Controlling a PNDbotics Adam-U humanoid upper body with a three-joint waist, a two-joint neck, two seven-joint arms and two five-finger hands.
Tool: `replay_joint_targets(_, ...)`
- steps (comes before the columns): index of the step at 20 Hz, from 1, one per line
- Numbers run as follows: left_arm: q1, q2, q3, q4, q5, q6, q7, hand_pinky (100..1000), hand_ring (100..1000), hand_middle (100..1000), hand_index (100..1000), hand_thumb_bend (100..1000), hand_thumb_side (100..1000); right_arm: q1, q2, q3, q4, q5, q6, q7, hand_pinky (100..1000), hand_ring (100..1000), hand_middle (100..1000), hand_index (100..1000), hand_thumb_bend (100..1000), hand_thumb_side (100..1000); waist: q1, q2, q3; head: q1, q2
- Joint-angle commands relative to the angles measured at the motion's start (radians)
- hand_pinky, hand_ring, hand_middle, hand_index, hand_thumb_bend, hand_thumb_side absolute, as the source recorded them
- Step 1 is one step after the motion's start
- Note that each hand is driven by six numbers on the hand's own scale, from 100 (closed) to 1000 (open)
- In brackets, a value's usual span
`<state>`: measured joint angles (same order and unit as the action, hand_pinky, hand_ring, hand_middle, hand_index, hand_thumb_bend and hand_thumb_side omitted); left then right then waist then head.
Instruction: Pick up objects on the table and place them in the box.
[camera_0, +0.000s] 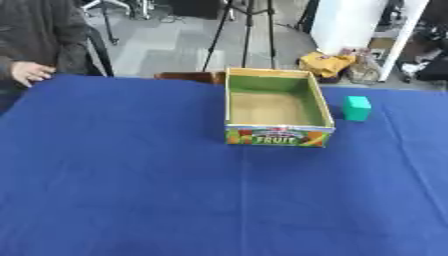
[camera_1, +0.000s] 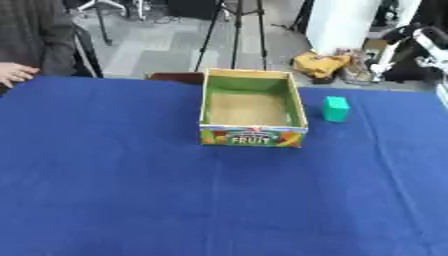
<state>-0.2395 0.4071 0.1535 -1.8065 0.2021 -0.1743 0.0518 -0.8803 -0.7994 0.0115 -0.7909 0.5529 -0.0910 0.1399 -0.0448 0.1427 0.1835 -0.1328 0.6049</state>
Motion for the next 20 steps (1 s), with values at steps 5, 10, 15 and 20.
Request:
replay_joint_targets(5, -0.021, 0.031, -0.002, -0.025, 0.005, -0.001, -0.012, 651, 666, 648, 810, 799, 859, -0.044, -0.030, -0.022, 0.035, 0.151, -0.004, 0.073, 680, 813, 786, 841, 260, 117, -0.005, 0.005, 0.036, -0.032, -0.035)
replay_joint_targets(10, -0.027, 0.029, -0.004, -0.028, 0.009, -0.001, -0.018, 651, 664, 646, 811, 798, 860, -0.050, -0.019, -0.022, 0.042, 0.171, -0.006, 0.139, 686, 815, 790, 838, 227, 100, -0.002, 0.021, 0.059, -0.049, -0.049)
replay_joint_targets(15, -0.029, 0.026, -0.005, -0.029, 0.015, -0.001, -0.022, 651, 662, 643, 812, 797, 861, -0.048, -0.011, -0.022, 0.055, 0.181, 0.005, 0.202, 699, 827, 800, 827, 157, 100, 0.005, 0.032, 0.070, -0.067, -0.062)
replay_joint_targets(20, -0.031, 0.022, -0.008, -0.029, 0.018, -0.001, -0.027, 651, 661, 641, 812, 798, 862, -0.045, -0.008, -0.025, 0.063, 0.184, 0.014, 0.247, 706, 831, 805, 836, 122, 100, 0.009, 0.041, 0.080, -0.082, -0.068)
